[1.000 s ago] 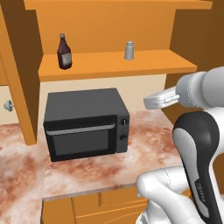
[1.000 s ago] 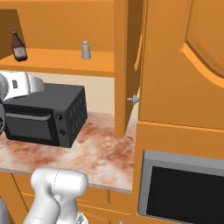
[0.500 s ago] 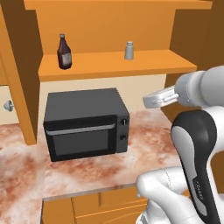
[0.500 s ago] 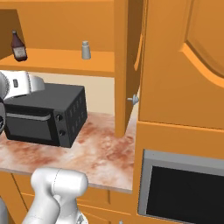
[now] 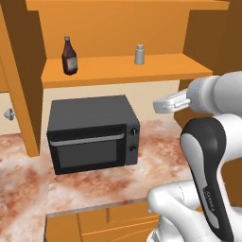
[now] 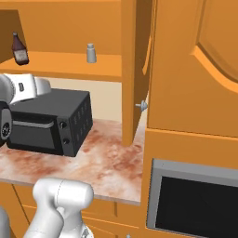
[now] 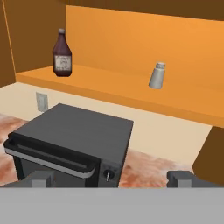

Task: Collect the paprika, ketchup, and shaker from the cabinet and place them next to the stove.

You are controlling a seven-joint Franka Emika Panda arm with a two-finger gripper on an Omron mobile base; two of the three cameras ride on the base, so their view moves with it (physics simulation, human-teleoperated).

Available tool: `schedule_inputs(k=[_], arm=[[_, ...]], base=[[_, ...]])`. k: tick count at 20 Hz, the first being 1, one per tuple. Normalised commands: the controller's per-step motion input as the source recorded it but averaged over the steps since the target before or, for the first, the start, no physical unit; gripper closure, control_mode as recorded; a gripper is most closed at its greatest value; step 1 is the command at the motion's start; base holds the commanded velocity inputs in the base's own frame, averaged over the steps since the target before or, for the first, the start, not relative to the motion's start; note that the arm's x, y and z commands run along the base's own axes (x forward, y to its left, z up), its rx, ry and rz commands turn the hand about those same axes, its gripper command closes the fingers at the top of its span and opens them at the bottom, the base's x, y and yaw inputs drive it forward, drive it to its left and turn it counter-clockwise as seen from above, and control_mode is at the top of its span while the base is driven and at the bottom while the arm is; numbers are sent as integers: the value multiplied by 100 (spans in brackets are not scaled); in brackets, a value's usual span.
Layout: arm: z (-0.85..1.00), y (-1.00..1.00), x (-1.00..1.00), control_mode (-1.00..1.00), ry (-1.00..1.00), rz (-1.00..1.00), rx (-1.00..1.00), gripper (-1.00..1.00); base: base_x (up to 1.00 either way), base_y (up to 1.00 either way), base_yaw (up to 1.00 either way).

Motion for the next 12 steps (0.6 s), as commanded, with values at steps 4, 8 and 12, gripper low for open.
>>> schedule_inputs(k=[4, 8, 12], arm=[[0, -9, 29, -100, -3, 0, 1, -100], [0, -12, 29, -100, -1, 0, 1, -100], [0, -16, 13, -100, 0, 0, 0, -100]], base=[[0, 0, 0], [0, 0, 0], [0, 0, 0]])
